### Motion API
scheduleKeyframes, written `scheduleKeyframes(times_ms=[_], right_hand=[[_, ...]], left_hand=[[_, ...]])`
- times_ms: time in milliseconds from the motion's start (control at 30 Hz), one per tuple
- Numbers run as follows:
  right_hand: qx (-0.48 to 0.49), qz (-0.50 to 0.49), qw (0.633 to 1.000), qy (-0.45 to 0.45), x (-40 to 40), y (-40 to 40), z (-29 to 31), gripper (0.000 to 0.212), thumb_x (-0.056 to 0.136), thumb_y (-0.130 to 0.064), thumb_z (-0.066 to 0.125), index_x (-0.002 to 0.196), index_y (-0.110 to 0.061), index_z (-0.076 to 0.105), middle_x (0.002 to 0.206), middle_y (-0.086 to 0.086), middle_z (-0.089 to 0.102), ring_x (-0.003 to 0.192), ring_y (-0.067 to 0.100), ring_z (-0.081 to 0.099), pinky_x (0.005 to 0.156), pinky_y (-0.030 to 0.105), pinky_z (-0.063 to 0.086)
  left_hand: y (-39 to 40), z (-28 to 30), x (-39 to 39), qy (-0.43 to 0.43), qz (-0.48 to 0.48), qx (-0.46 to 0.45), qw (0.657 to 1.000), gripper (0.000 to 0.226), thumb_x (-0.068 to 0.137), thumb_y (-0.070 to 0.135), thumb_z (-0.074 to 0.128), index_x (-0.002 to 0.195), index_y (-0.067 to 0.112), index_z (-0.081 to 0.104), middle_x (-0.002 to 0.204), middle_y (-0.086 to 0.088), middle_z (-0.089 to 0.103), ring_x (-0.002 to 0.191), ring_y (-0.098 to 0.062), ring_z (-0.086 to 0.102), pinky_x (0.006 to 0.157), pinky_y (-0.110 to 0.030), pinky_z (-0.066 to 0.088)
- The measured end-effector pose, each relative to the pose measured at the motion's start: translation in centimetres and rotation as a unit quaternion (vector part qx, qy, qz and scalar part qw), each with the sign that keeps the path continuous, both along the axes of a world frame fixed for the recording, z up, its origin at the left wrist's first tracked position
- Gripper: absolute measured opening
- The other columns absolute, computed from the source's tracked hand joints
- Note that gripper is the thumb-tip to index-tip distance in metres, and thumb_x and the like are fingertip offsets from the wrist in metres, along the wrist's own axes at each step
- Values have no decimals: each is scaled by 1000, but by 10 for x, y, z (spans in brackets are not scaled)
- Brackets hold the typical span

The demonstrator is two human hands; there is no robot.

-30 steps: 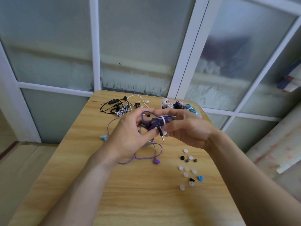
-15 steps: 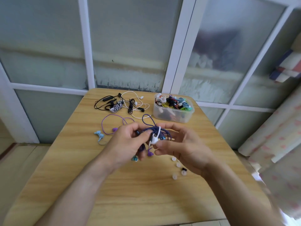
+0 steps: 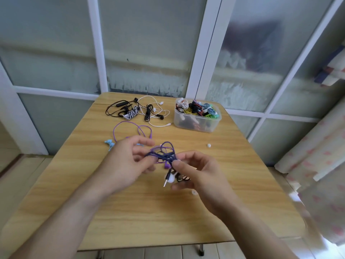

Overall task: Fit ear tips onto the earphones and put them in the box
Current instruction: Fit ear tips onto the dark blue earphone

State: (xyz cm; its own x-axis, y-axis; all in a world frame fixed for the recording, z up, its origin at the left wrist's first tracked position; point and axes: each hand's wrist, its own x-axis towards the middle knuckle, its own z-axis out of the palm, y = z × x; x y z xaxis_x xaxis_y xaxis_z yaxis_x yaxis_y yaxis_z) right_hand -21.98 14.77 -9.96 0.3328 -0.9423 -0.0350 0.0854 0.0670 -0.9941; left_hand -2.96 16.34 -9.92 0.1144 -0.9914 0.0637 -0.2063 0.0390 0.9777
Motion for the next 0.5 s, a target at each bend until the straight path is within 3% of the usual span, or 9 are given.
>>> scheduleKeyframes(times_ms=[67, 200, 300, 400, 500], right_hand=[[5, -13, 1000, -17, -3, -1, 2, 11, 88, -1, 66, 99, -1, 67, 82, 14, 69, 70, 24, 63, 51, 33, 54], [58, -11, 996, -64, -8, -3, 9, 21, 92, 3, 53, 108, -3, 66, 83, 13, 71, 63, 22, 65, 41, 27, 47], [105, 11, 991, -84, -9, -5, 10, 30, 92, 3, 45, 115, -5, 64, 96, 19, 73, 69, 26, 69, 41, 27, 47], [105, 35, 990, -89, -11, -6, 7, 36, 92, 6, 43, 119, -7, 63, 106, 18, 73, 82, 32, 70, 45, 29, 50], [36, 58, 996, -63, -12, -7, -1, 34, 93, 8, 49, 120, -8, 63, 115, 13, 71, 102, 43, 67, 56, 35, 57]], left_hand=[[1, -3, 3, -84, -17, 15, 996, 16, 85, 9, 70, 99, 13, 62, 78, -8, 74, 57, -20, 66, 53, -27, 53], [3, -4, 4, -100, -45, 39, 993, 4, 92, 14, 62, 91, 12, 63, 70, -6, 71, 49, -20, 60, 42, -26, 44], [3, -2, 1, 60, -14, 80, 995, 9, 95, 4, 55, 96, 0, 63, 80, -16, 67, 53, -18, 60, 43, -24, 46], [-1, 1, -4, 286, 23, 135, 948, 16, 95, -2, 50, 102, -11, 61, 91, -23, 67, 67, -25, 70, 57, -25, 58], [-4, 1, -7, 398, 37, 145, 905, 19, 95, -7, 47, 107, -17, 58, 104, -25, 69, 91, -33, 72, 74, -31, 60]])
